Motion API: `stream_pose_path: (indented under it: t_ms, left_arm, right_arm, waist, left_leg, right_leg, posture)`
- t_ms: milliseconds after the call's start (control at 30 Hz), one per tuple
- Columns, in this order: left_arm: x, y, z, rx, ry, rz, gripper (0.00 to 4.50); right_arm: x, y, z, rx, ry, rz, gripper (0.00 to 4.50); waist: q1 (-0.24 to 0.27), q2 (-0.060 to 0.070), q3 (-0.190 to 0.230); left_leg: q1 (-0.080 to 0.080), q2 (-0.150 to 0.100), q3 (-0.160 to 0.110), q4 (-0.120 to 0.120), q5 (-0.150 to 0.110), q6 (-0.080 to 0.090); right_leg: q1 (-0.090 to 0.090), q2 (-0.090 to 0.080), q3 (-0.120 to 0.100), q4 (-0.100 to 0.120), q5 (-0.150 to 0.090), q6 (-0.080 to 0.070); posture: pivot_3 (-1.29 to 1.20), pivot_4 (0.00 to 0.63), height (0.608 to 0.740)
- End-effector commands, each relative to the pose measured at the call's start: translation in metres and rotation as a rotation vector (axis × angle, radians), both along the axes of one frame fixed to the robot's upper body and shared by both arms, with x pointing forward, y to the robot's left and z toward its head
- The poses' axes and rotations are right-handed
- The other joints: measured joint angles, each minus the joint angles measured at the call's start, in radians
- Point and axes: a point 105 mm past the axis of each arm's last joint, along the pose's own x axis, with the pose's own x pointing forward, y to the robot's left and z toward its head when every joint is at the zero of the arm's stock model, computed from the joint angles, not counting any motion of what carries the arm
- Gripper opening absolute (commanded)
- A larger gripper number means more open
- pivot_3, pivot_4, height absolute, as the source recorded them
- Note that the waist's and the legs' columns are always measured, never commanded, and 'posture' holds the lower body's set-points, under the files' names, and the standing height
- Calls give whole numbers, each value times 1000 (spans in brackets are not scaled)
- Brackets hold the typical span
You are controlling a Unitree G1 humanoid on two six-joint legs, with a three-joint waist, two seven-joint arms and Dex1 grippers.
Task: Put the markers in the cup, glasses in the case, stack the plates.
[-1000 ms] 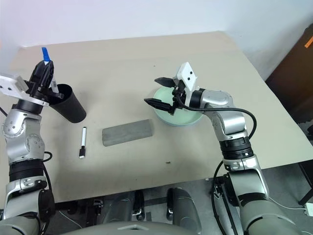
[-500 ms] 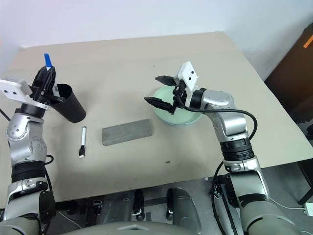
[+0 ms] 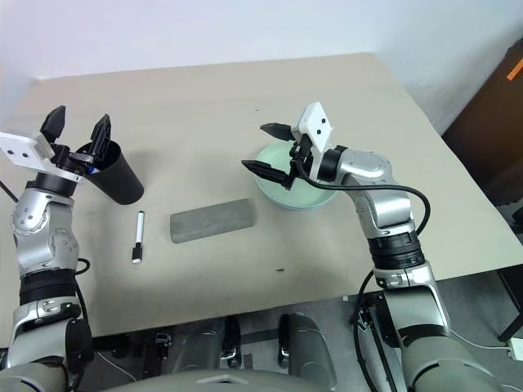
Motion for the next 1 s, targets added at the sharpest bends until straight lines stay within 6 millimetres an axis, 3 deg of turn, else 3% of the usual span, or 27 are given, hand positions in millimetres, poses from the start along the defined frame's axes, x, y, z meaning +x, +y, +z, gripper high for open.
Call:
stream_pose_path:
  t_ms: [33,233,333,567,700,800,1000]
  left_arm:
    - [-14,-2,31,49,-68,-4,4419]
    - [-38,15,60,92,-90,129,4419]
    - [-51,12,62,108,-61,152,4419]
    - [-97,13,39,86,46,211,4419]
    - [-124,3,21,59,106,180,4419]
    - [-133,-2,14,34,127,173,4419]
    - [-139,-9,-22,-12,255,176,4419]
  right_arm:
    - [-1,-3,12,13,-35,8,4500]
    - [4,1,9,12,-22,37,4500]
    - [4,5,11,21,-11,80,4500]
    - [10,9,11,43,-19,124,4500]
    - [11,16,6,40,-14,153,4500]
    - [9,21,5,45,-8,183,4500]
    - [-7,24,8,42,34,315,4500]
  waist:
    - [0,0,0]
    - [-2,0,0]
    - [-1,1,0]
    - [-3,1,1]
    - [0,1,1]
    - [3,1,1]
    - [0,2,1]
  left_leg:
    - [0,0,0,0,0,0]
    - [0,0,0,0,0,0]
    - [0,0,0,0,0,0]
    - [0,1,1,-1,0,-1]
    - [0,1,1,-1,-2,-3]
    - [0,1,0,-1,-2,-3]
    - [0,1,0,-1,-2,-3]
  right_leg:
    - [0,0,0,0,0,0]
    - [0,0,0,0,-1,1]
    - [0,0,0,0,-1,1]
    - [-1,0,1,-1,0,0]
    - [-1,0,1,-1,0,0]
    - [-1,0,1,-3,0,-1]
    - [-1,0,2,-5,-2,-5]
  posture:
    - [0,150,740]
    - [0,150,740]
    - [0,150,740]
    - [0,150,740]
    - [0,150,740]
    - [0,150,740]
    - [0,150,740]
